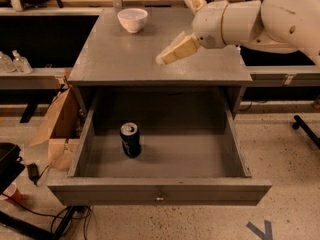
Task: Place pepsi can into top drawer
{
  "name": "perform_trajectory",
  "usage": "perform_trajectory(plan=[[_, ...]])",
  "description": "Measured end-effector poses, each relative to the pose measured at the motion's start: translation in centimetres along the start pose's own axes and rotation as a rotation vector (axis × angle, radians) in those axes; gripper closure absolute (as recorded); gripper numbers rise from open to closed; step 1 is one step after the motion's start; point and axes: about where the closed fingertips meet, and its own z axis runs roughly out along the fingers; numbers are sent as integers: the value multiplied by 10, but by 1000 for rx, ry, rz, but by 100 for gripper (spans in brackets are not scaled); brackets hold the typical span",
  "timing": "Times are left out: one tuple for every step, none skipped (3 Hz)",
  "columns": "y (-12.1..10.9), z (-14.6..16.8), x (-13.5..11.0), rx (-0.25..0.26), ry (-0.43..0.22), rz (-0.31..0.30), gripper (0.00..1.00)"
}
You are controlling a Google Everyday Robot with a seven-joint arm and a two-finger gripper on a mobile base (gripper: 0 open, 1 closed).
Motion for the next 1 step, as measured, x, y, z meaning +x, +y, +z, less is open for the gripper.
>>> perform_trajectory(plan=[[-34, -4, -7, 163, 22, -11, 0]])
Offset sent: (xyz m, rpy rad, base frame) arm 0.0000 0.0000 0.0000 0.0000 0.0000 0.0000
